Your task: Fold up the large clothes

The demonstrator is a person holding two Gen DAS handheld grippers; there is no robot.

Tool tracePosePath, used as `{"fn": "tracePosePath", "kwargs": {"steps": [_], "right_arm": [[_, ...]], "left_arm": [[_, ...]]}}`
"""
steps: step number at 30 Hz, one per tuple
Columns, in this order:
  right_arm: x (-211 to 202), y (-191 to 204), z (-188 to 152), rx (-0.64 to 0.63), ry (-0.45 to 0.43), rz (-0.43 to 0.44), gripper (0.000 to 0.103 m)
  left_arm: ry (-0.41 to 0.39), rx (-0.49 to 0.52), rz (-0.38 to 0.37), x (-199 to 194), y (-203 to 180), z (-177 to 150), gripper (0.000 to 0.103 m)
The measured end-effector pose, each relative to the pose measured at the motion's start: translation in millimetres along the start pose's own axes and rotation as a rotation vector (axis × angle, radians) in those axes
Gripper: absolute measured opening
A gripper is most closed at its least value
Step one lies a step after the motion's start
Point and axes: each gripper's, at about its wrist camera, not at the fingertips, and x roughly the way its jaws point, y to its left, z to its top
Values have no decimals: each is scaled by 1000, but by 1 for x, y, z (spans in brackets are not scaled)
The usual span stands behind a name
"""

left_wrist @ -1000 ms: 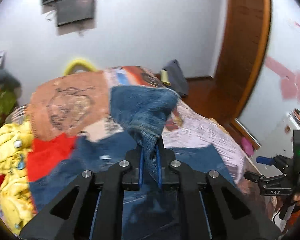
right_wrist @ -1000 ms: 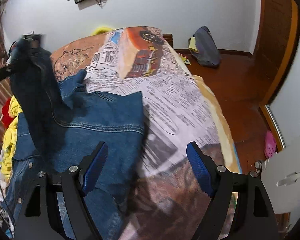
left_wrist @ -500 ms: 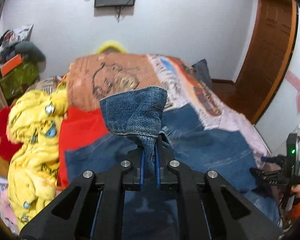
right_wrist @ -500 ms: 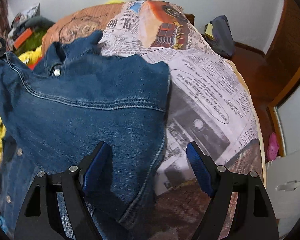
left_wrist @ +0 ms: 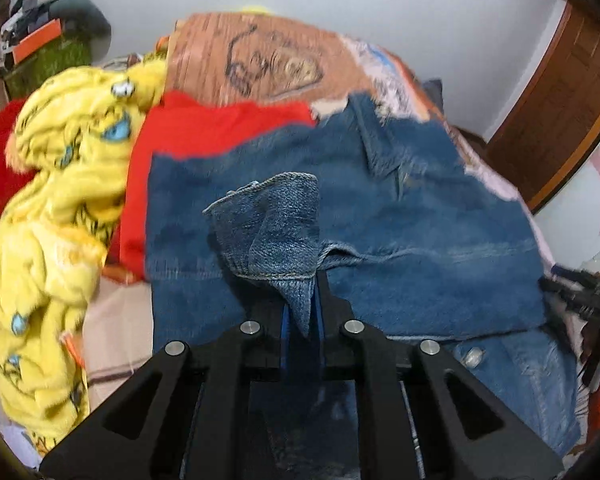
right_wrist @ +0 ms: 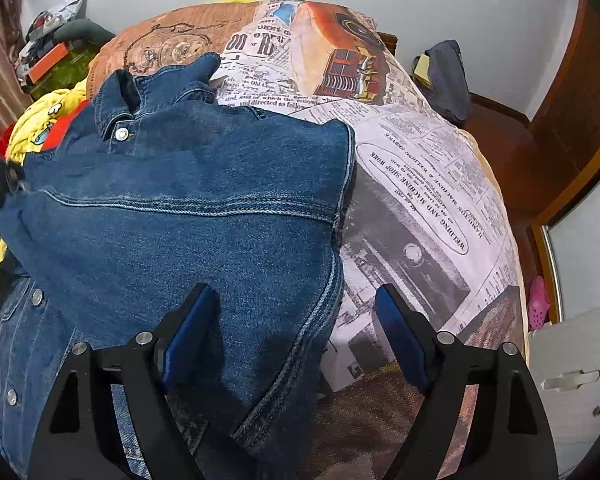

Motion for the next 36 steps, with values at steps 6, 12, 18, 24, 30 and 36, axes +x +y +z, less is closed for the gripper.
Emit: {"fn": "tracePosePath", "kwargs": {"steps": [6, 12, 18, 24, 30, 36], "right_arm": [[-2, 0, -1, 4, 4, -1, 80], [-6, 1, -3, -17, -7, -37, 80], [-2, 0, -8, -9, 6, -24, 80], [-4, 1, -12, -18, 9, -24, 80], [-5, -1, -13, -23, 17, -12, 80], [-16, -10, -1, -9, -10, -1, 80]], "left_arm": [[-12, -24, 16, 0, 11, -19, 17], [-128, 37, 74, -27, 4, -15, 13], [-11, 38, 80, -6, 17, -14, 20], [74, -14, 182, 9, 44, -34, 53], [112, -14, 154, -1, 54, -37, 66], [92, 96, 248, -23, 49, -20, 67]]}}
